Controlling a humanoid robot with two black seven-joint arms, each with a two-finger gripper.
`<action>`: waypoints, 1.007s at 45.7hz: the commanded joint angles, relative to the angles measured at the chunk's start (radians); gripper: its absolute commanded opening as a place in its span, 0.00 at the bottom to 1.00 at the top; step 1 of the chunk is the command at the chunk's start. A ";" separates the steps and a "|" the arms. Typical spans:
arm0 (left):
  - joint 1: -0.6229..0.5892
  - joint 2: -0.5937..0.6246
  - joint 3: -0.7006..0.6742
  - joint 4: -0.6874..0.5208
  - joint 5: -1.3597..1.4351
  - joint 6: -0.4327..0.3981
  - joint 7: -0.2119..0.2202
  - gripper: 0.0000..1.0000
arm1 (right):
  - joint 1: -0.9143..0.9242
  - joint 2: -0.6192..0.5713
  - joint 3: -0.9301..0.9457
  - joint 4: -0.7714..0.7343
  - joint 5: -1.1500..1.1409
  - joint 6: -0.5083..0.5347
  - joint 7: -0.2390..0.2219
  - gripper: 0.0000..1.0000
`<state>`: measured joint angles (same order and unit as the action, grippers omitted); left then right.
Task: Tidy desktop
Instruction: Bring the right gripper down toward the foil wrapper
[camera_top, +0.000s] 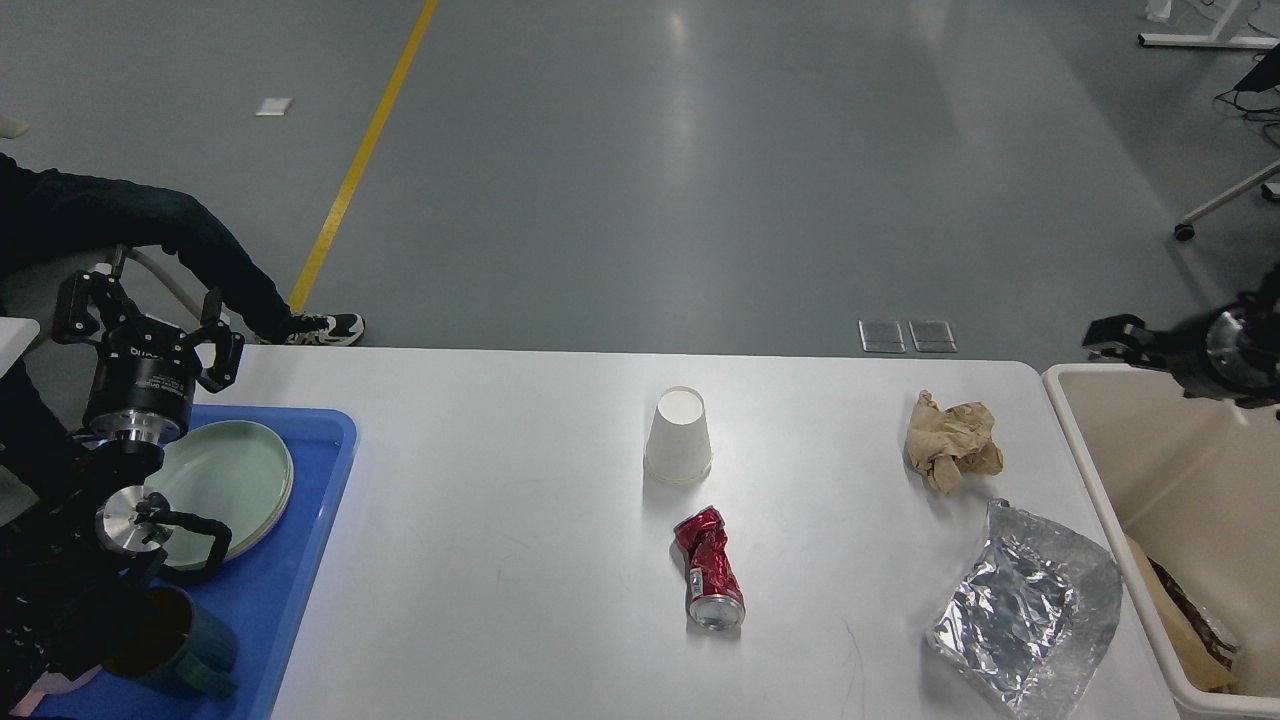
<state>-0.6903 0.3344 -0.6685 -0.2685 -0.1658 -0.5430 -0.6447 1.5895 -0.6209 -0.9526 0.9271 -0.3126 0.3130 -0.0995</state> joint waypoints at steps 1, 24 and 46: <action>0.000 0.000 0.000 0.000 -0.001 0.000 -0.001 0.96 | 0.209 0.067 -0.075 0.152 0.003 0.139 0.000 1.00; 0.000 0.000 0.000 0.000 0.000 0.000 0.000 0.96 | -0.180 0.179 -0.002 0.142 0.139 0.121 0.000 1.00; 0.000 0.000 0.000 0.000 0.000 0.000 0.000 0.96 | -0.401 0.222 0.144 0.010 0.136 0.017 -0.002 0.97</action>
<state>-0.6903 0.3344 -0.6687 -0.2684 -0.1658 -0.5430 -0.6445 1.2400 -0.4351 -0.8184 0.9862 -0.1762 0.3981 -0.0998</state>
